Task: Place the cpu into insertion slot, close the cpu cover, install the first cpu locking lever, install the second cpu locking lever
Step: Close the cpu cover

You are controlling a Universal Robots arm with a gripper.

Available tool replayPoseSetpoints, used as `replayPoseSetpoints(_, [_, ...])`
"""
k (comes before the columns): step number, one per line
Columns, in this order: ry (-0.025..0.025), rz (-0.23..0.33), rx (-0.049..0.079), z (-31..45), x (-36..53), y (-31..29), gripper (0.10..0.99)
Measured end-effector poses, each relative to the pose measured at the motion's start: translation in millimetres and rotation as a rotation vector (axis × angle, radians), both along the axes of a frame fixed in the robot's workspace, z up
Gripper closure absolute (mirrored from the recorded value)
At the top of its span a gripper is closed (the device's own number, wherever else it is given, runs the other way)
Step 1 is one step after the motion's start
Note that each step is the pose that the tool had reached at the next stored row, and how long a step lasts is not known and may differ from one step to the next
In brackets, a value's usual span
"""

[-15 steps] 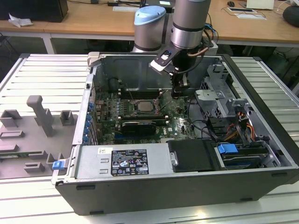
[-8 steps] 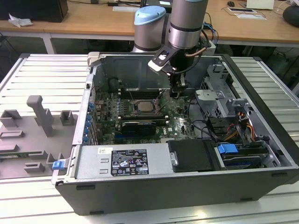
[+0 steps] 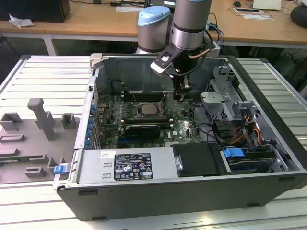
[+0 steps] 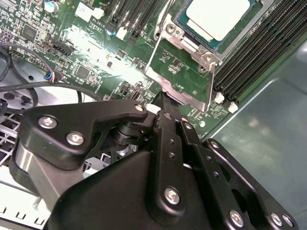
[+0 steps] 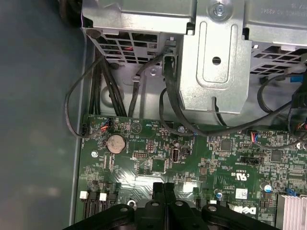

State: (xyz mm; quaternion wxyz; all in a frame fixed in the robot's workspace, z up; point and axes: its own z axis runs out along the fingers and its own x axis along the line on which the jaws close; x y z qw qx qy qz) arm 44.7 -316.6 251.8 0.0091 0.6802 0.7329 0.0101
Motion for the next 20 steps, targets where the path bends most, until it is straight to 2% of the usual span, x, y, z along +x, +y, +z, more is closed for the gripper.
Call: replayPoseSetpoints(20, [0.0000, 0.000, 0.000, 0.0, -6.3, 0.0, 0.980])
